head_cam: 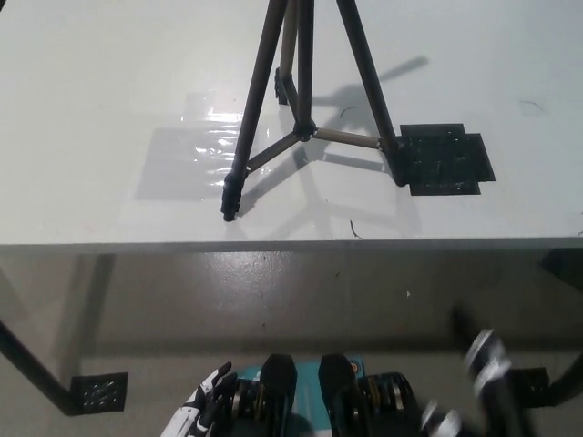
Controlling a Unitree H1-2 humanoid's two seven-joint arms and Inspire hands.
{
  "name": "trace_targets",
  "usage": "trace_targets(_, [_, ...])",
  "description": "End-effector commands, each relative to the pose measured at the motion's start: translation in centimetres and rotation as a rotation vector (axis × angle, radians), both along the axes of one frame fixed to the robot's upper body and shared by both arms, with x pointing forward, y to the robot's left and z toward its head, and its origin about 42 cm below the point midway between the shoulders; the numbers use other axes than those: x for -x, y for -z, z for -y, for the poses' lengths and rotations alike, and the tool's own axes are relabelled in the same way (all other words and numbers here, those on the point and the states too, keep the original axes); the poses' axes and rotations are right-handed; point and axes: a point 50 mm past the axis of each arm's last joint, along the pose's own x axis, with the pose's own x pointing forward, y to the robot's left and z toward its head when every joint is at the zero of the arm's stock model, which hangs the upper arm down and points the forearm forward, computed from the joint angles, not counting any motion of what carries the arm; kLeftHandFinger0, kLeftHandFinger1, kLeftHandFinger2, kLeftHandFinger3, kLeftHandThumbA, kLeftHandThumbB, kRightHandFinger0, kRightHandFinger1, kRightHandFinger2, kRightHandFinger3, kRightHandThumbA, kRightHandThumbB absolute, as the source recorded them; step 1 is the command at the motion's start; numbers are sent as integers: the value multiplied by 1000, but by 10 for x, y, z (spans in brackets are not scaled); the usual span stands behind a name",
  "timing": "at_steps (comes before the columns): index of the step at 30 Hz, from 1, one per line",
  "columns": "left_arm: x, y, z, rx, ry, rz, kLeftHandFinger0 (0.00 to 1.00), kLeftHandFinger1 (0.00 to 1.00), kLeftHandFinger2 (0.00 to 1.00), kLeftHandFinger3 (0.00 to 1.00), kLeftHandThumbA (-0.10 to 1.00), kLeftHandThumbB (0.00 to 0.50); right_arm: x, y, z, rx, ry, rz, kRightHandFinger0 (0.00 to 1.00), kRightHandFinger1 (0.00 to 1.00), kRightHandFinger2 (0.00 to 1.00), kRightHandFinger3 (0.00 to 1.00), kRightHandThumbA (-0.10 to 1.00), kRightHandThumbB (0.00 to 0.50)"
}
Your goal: A tripod lies near the right hand side of the table and the robot grab a leg of the tripod using its right hand and put it up right.
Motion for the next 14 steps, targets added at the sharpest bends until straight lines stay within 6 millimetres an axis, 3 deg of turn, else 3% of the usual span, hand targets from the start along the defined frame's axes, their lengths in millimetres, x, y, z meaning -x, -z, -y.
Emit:
trace_targets(1, [6, -10, -3, 36, 17, 73, 1000, 1000, 1000, 1000, 1000, 500, 4, 12, -5, 23, 28, 86, 1000, 1000, 1000, 1000, 1000, 500])
trace_targets(6, [12, -8, -2, 37, 7, 71, 1000, 1000, 1000, 1000, 1000, 500, -5, 49, 0, 79, 65, -24, 1000, 1000, 1000, 1000, 1000, 500])
trace_targets(14, [9, -5, -1, 34, -5, 71, 1000, 1000, 1000, 1000, 1000, 500, -10, 51, 4, 72, 64, -29, 1000, 1000, 1000, 1000, 1000, 500])
